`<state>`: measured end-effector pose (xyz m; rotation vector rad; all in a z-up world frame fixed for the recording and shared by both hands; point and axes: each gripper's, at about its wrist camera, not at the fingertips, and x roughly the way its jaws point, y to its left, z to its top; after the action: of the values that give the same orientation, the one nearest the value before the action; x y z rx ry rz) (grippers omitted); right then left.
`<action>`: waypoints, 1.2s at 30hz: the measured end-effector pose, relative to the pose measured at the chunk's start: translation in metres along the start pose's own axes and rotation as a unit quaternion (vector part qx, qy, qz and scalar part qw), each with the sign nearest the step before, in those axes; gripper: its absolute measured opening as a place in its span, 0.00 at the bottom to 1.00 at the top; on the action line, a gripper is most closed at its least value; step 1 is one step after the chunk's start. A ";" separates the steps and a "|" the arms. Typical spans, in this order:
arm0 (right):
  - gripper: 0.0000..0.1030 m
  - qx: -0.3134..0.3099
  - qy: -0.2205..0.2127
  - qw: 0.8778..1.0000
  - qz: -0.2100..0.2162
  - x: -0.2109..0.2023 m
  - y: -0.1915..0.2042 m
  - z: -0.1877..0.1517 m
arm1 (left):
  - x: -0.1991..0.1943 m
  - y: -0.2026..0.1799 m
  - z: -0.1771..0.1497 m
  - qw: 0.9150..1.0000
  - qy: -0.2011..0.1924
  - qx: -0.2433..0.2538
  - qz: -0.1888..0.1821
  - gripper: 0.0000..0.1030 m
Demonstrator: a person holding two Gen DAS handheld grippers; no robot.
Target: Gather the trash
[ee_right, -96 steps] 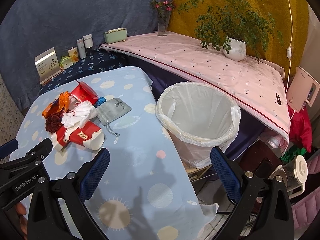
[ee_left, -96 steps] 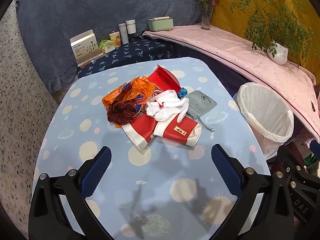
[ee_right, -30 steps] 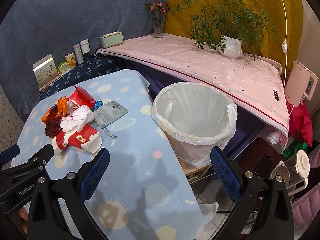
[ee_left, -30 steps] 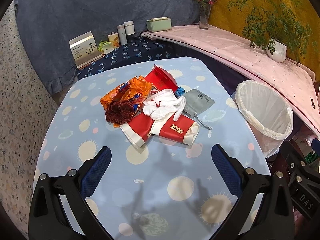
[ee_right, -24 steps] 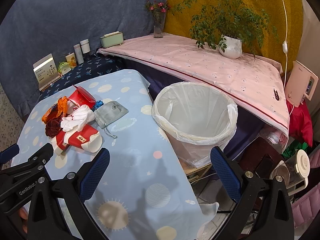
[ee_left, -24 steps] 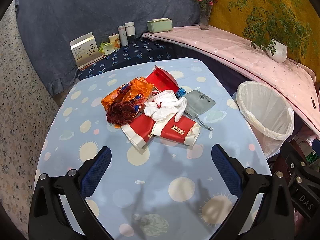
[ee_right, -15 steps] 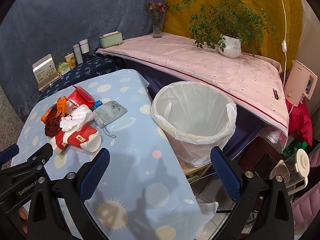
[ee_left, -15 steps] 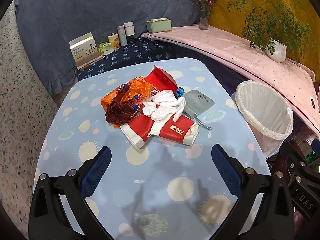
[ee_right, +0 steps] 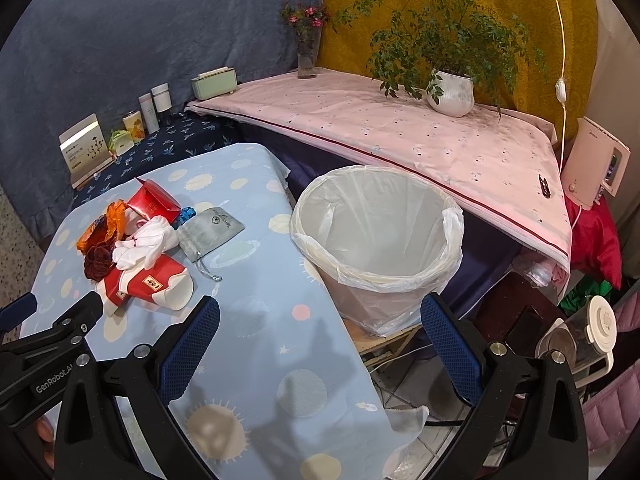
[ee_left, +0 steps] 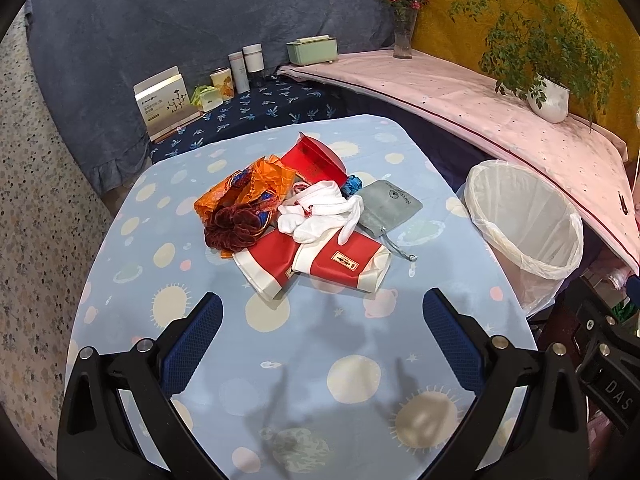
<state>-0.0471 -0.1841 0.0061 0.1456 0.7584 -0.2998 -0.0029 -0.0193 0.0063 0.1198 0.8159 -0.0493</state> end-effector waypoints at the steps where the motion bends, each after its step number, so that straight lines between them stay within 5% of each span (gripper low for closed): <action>1: 0.94 0.001 0.000 1.000 0.000 0.000 0.000 0.000 | 0.000 0.000 0.000 1.000 0.000 0.000 -0.001 0.93; 30: 0.93 -0.018 0.014 1.000 0.018 0.050 0.049 0.007 | 0.082 0.077 0.002 0.999 0.038 -0.033 -0.002 0.93; 36: 0.83 -0.024 0.028 0.998 0.041 0.068 0.075 0.008 | 0.101 0.087 0.002 0.998 0.049 -0.037 -0.009 0.93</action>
<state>0.0286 -0.1299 -0.0343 0.1402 0.8123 -0.1992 0.0756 0.0675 -0.0585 0.0461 0.9158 -0.0303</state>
